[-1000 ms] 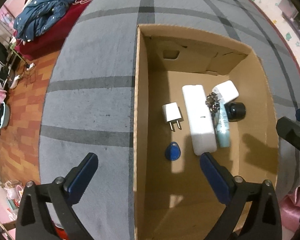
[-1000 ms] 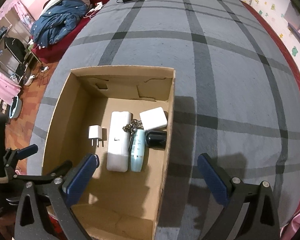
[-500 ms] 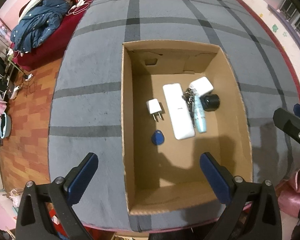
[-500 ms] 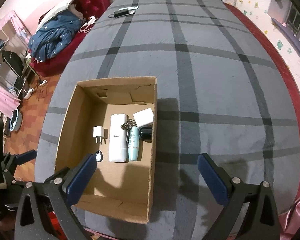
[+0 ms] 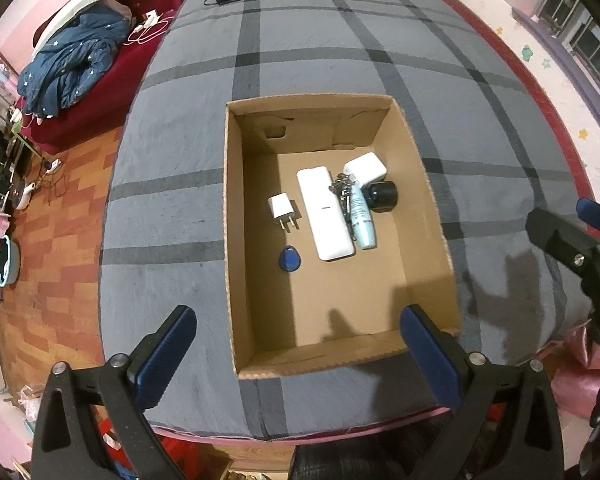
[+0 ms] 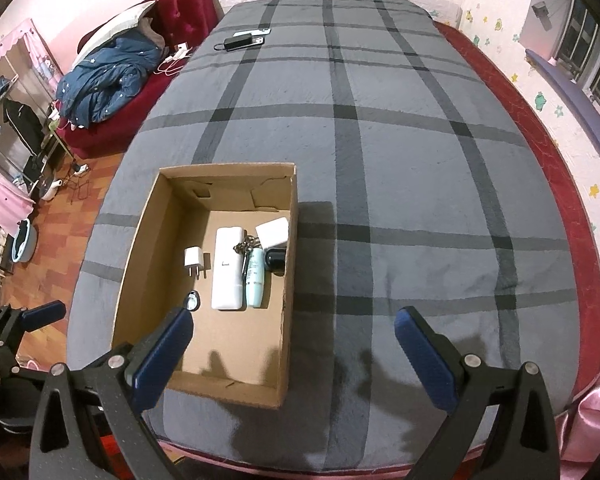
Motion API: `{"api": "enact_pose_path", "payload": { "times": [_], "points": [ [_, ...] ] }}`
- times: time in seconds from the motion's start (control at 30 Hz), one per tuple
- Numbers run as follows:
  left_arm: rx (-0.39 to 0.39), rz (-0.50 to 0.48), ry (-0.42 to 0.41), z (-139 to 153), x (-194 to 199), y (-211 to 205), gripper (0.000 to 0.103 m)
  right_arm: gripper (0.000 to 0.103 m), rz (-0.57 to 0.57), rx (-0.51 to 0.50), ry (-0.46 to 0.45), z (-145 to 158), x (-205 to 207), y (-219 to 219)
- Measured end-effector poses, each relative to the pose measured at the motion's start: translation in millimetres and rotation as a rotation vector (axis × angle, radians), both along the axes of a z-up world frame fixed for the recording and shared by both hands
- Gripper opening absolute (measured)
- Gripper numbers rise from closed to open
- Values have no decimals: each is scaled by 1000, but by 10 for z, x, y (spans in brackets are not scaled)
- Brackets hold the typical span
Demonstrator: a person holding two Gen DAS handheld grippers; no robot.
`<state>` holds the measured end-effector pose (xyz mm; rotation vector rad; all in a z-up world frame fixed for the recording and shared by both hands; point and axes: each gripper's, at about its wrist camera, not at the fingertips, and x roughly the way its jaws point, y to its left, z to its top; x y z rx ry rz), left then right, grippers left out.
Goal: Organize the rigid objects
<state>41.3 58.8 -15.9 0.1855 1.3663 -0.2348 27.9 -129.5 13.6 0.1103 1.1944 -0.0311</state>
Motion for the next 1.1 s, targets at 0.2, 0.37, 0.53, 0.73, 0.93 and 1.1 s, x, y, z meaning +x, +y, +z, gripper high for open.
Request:
{"api": "enact_pose_path", "payload": {
  "times": [0.2, 0.37, 0.53, 0.73, 0.93, 1.1],
  "points": [
    [6, -21, -9, 73, -145, -42, 103, 103, -12, 13, -7, 53, -128, -9],
    [15, -33, -2, 51, -213, -60, 103, 103, -18, 14, 0, 45, -150, -33],
    [4, -25, -7, 71, -213, -45, 103, 103, -1, 7, 3, 44, -166, 15],
    [1, -29, -11, 85, -215, -56, 103, 103, 1, -1, 3, 50, -169, 28],
    [-2, -36, -16, 101, -224, -86, 103, 103, 5, -5, 8, 41, -169, 36],
    [0, -42, -18, 111, -231, -113, 103, 103, 7, -6, 10, 41, -177, 37]
  ]
}}
